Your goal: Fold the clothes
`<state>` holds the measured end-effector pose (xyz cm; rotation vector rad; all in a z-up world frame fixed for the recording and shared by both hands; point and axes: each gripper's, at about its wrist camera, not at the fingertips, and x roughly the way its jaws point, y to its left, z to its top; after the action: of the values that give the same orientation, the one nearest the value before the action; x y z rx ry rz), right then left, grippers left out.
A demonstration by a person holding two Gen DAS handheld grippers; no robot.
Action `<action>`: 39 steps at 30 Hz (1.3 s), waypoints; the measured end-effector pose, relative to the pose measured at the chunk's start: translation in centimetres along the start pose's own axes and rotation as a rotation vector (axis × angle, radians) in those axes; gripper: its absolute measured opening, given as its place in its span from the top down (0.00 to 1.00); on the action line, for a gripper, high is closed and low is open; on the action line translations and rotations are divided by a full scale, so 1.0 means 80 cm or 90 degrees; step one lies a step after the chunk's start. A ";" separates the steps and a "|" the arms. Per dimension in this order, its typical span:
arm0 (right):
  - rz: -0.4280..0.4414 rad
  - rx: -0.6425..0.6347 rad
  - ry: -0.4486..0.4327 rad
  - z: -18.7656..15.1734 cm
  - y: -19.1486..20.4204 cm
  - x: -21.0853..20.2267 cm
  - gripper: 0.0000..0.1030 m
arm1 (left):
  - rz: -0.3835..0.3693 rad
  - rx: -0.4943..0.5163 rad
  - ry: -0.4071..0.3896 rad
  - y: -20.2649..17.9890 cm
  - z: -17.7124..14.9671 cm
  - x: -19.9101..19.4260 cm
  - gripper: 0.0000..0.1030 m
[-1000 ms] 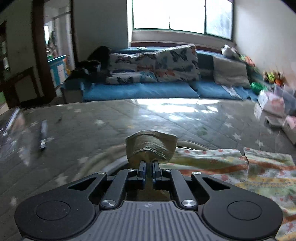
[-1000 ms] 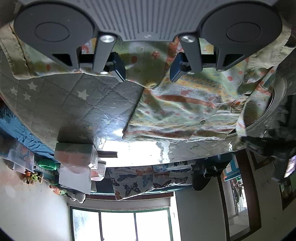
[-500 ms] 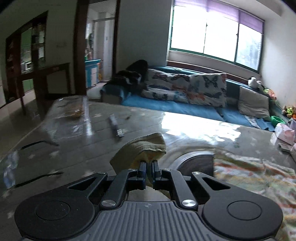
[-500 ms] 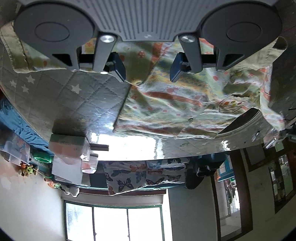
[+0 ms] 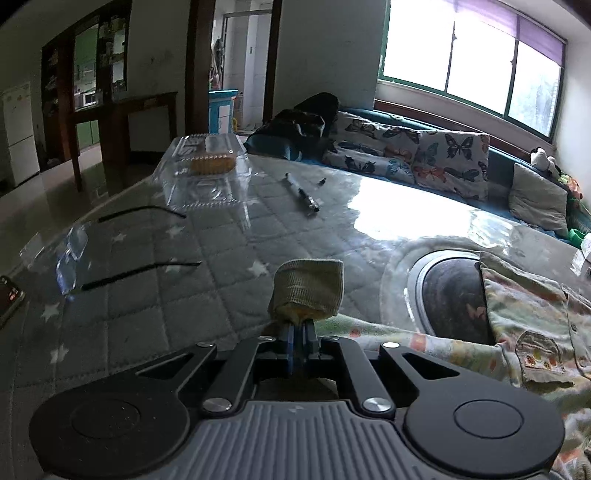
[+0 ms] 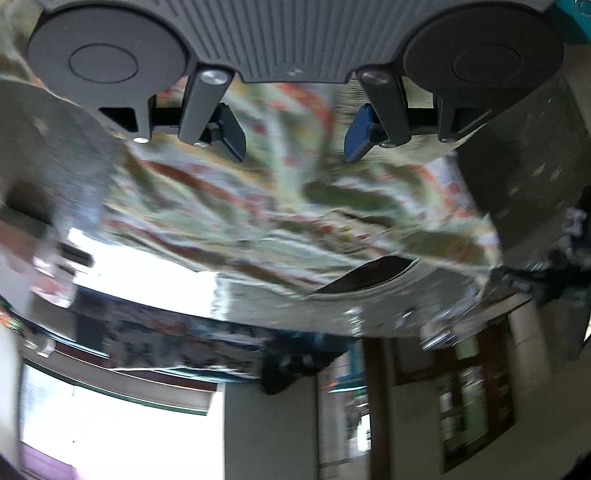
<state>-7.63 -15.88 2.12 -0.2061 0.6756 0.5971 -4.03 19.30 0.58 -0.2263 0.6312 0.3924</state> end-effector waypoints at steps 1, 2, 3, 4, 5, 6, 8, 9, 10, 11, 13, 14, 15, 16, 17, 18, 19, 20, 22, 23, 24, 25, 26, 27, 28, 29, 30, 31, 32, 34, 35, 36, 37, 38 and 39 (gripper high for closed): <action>0.010 -0.017 0.010 -0.001 0.007 0.006 0.41 | 0.003 -0.004 0.001 0.004 -0.003 -0.001 0.96; 0.021 -0.035 0.020 -0.002 0.014 0.011 0.41 | 0.006 -0.009 0.004 0.008 -0.006 -0.003 0.96; 0.031 -0.053 0.030 -0.004 0.020 0.017 0.41 | 0.010 -0.013 0.007 0.012 -0.009 -0.003 0.96; 0.041 -0.070 0.039 -0.006 0.026 0.018 0.41 | 0.015 -0.015 0.011 0.016 -0.011 -0.002 0.96; 0.051 -0.085 0.046 -0.009 0.031 0.018 0.41 | 0.021 -0.017 0.015 0.020 -0.013 -0.001 0.96; 0.060 -0.101 0.054 -0.012 0.036 0.018 0.41 | 0.026 -0.019 0.019 0.024 -0.014 0.000 0.96; 0.078 -0.125 0.067 -0.016 0.042 0.016 0.41 | 0.033 -0.024 0.027 0.033 -0.018 0.003 0.95; 0.085 -0.131 0.071 -0.017 0.043 0.013 0.41 | 0.034 -0.026 0.032 0.036 -0.018 0.005 0.95; 0.092 -0.138 0.075 -0.018 0.043 0.010 0.41 | 0.032 -0.031 0.035 0.039 -0.019 0.006 0.95; 0.100 -0.140 0.079 -0.017 0.041 0.007 0.41 | 0.032 -0.033 0.038 0.041 -0.019 0.007 0.94; 0.107 -0.142 0.081 -0.013 0.036 0.001 0.41 | 0.041 -0.020 0.040 0.038 -0.018 0.004 0.88; 0.105 -0.140 0.071 -0.007 0.033 -0.003 0.41 | 0.045 -0.015 0.040 0.038 -0.017 0.002 0.83; 0.102 -0.137 0.059 -0.001 0.031 -0.007 0.41 | 0.047 -0.011 0.039 0.039 -0.017 0.000 0.83; 0.100 -0.134 0.048 0.006 0.028 -0.012 0.41 | 0.049 -0.006 0.039 0.040 -0.017 -0.002 0.83; 0.099 -0.131 0.039 0.011 0.026 -0.012 0.41 | 0.053 -0.003 0.040 0.041 -0.016 -0.005 0.81; 0.100 -0.130 0.034 0.016 0.026 -0.009 0.41 | 0.058 -0.003 0.039 0.044 -0.015 -0.008 0.75; 0.102 -0.133 0.030 0.022 0.026 -0.005 0.41 | 0.063 -0.004 0.036 0.047 -0.014 -0.011 0.71; 0.103 -0.139 0.025 0.027 0.031 0.004 0.41 | 0.071 -0.004 0.031 0.051 -0.013 -0.015 0.64; 0.111 -0.145 0.025 0.032 0.038 0.015 0.41 | 0.087 -0.006 0.022 0.059 -0.010 -0.023 0.59; 0.119 -0.147 0.028 0.033 0.042 0.022 0.41 | 0.092 -0.008 0.020 0.064 -0.008 -0.026 0.59; 0.126 -0.150 0.031 0.034 0.046 0.029 0.41 | 0.093 -0.010 0.020 0.066 -0.008 -0.029 0.59; 0.133 -0.148 0.040 0.032 0.050 0.036 0.41 | 0.093 -0.012 0.020 0.068 -0.007 -0.032 0.59; 0.141 -0.146 0.050 0.030 0.054 0.044 0.41 | 0.091 -0.013 0.020 0.069 -0.006 -0.035 0.59; 0.148 -0.144 0.061 0.028 0.057 0.051 0.41 | 0.086 -0.010 0.019 0.068 -0.005 -0.038 0.59; 0.152 -0.143 0.065 0.025 0.059 0.051 0.41 | 0.079 -0.007 0.019 0.064 -0.005 -0.039 0.58; 0.159 -0.148 0.068 0.020 0.062 0.048 0.41 | 0.071 -0.002 0.019 0.059 -0.004 -0.041 0.57; 0.165 -0.153 0.070 0.016 0.065 0.044 0.41 | 0.060 0.002 0.020 0.052 -0.003 -0.041 0.57; 0.168 -0.155 0.072 0.013 0.067 0.041 0.41 | 0.048 0.007 0.020 0.045 -0.003 -0.040 0.56; 0.169 -0.154 0.074 0.011 0.068 0.038 0.41 | 0.031 0.014 0.023 0.035 -0.003 -0.039 0.56; 0.174 -0.149 0.079 0.007 0.069 0.032 0.41 | -0.013 0.034 0.031 0.007 -0.005 -0.036 0.56; 0.178 -0.147 0.082 0.006 0.069 0.030 0.41 | -0.040 0.049 0.035 -0.011 -0.008 -0.036 0.56; 0.184 -0.147 0.084 0.004 0.070 0.027 0.41 | -0.065 0.062 0.038 -0.027 -0.010 -0.036 0.56; 0.188 -0.144 0.085 0.004 0.069 0.025 0.41 | -0.090 0.074 0.041 -0.043 -0.012 -0.036 0.56; 0.190 -0.140 0.086 0.003 0.068 0.023 0.41 | -0.116 0.086 0.045 -0.059 -0.015 -0.037 0.56; 0.193 -0.137 0.087 0.003 0.066 0.022 0.41 | -0.142 0.101 0.046 -0.076 -0.018 -0.038 0.57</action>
<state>-9.53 -10.69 1.24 -0.3506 0.7815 0.9548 -4.48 12.44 1.82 -0.1584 0.6973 0.1189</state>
